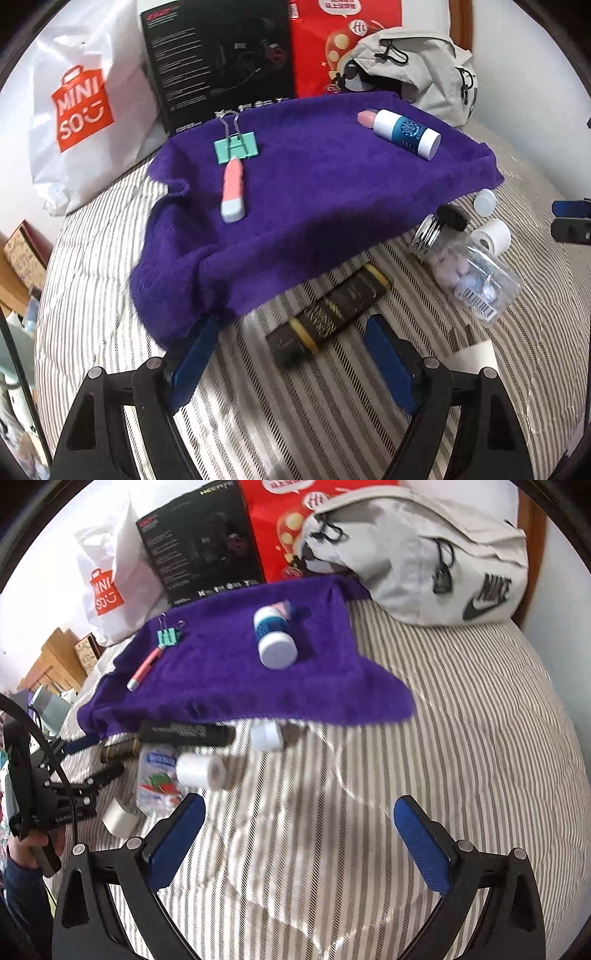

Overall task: Organize rigid objects
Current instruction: 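Grasp the black Grand Reserve tube with the left tool while the right tool grasps the white USB cylinder, then stand the tube on the towel with left tool while right tool sets the cylinder there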

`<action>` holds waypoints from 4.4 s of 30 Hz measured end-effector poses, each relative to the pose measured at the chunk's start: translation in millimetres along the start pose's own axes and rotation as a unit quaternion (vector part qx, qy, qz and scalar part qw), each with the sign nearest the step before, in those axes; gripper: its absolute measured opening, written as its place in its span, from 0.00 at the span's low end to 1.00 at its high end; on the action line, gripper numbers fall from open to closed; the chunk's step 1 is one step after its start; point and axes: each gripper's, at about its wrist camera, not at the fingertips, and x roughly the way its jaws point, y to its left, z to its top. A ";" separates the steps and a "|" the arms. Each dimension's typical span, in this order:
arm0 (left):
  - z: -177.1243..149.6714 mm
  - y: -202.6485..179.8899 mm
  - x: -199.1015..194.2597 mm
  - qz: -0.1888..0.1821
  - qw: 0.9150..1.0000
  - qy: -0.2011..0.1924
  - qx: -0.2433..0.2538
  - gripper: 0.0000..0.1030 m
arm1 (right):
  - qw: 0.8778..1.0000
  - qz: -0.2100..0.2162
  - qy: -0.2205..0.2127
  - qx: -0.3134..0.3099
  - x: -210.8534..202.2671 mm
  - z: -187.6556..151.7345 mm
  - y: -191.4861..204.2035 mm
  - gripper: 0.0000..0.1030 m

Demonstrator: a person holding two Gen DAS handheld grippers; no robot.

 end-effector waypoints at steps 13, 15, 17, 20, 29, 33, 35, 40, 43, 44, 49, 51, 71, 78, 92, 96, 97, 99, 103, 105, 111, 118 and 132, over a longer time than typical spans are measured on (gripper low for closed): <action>-3.4 -29.2 -11.4 -0.019 0.999 0.004 0.038 0.24 | 1.000 0.001 0.003 0.011 5.0 -5.1 -12.3 0.98; 0.3 -27.9 -9.6 -0.022 0.999 0.008 0.033 0.26 | 1.000 0.007 -0.002 0.013 5.3 -3.0 -12.9 0.98; 4.0 -27.0 -6.5 -0.025 0.999 0.009 0.029 0.27 | 1.000 0.010 -0.002 0.015 7.4 -0.8 -12.7 0.98; 8.6 -28.7 -3.4 -0.024 0.999 0.008 0.031 0.27 | 1.000 0.007 -0.007 0.013 12.4 3.8 -10.3 0.98; 6.9 -33.4 -5.0 -0.016 1.000 0.008 0.025 0.23 | 0.999 0.021 -0.024 0.009 35.2 22.6 0.1 0.84; 5.5 -30.4 -5.4 -0.021 1.000 0.008 0.014 0.23 | 0.999 0.030 -0.017 -0.001 49.3 24.8 7.0 0.78; 4.7 -29.5 -5.3 -0.022 1.000 0.007 0.010 0.23 | 0.999 0.026 -0.016 -0.008 53.7 25.1 10.4 0.73; 4.5 -27.4 -4.6 -0.026 1.000 0.007 0.003 0.23 | 0.999 0.005 -0.033 -0.040 58.4 27.8 21.9 0.64; 5.1 -27.8 -4.3 -0.024 1.000 0.008 -0.002 0.23 | 0.997 -0.014 -0.040 -0.067 61.3 26.7 29.4 0.58; 5.0 -28.2 -4.3 -0.023 1.000 0.008 -0.002 0.23 | 0.996 -0.026 -0.041 -0.079 62.1 25.6 32.2 0.55; 3.8 -28.8 -5.0 -0.018 1.000 0.005 -0.006 0.23 | 0.994 -0.023 -0.042 -0.097 60.5 24.1 33.1 0.35; 2.6 -29.1 -6.8 -0.002 1.000 0.005 -0.005 0.22 | 0.995 -0.017 -0.036 -0.094 57.2 23.6 29.3 0.35; -3.5 -20.2 -13.3 0.007 1.000 0.007 -0.020 0.22 | 0.995 -0.024 -0.028 -0.092 40.7 6.4 13.5 0.35; -2.5 -18.0 -21.6 -0.002 0.999 0.003 -0.038 0.22 | 0.996 -0.010 -0.031 -0.088 30.8 7.4 11.0 0.35; 19.5 5.7 -46.8 0.004 0.998 -0.020 -0.063 0.22 | 0.994 0.015 -0.046 -0.103 14.3 39.6 26.2 0.35; 33.4 11.2 -43.7 0.007 0.998 -0.020 -0.062 0.22 | 0.992 0.027 -0.055 -0.108 15.0 60.7 32.5 0.35; 37.9 12.3 -42.5 0.009 0.998 -0.021 -0.060 0.22 | 0.992 0.029 -0.055 -0.107 16.9 65.0 33.7 0.35; 44.0 13.5 -40.9 0.009 0.998 -0.023 -0.058 0.22 | 0.992 0.034 -0.052 -0.106 23.2 75.0 35.3 0.35; 59.1 17.3 -33.4 0.007 0.998 -0.026 -0.055 0.22 | 0.993 0.044 -0.036 -0.104 41.6 91.4 40.1 0.35; 66.3 18.8 -28.2 0.003 0.998 -0.025 -0.054 0.22 | 0.993 0.041 -0.026 -0.109 52.0 96.3 43.8 0.35; 81.6 22.0 -9.4 -0.007 0.998 -0.024 -0.053 0.22 | 0.993 0.029 0.015 -0.113 76.4 100.9 43.7 0.35; 92.7 22.2 14.2 -0.020 0.998 -0.014 -0.050 0.22 | 0.993 0.013 0.043 -0.111 89.9 108.6 36.3 0.35; 108.7 16.7 47.3 -0.022 0.999 0.011 -0.046 0.22 | 0.990 0.028 0.052 -0.129 92.7 111.3 32.8 0.43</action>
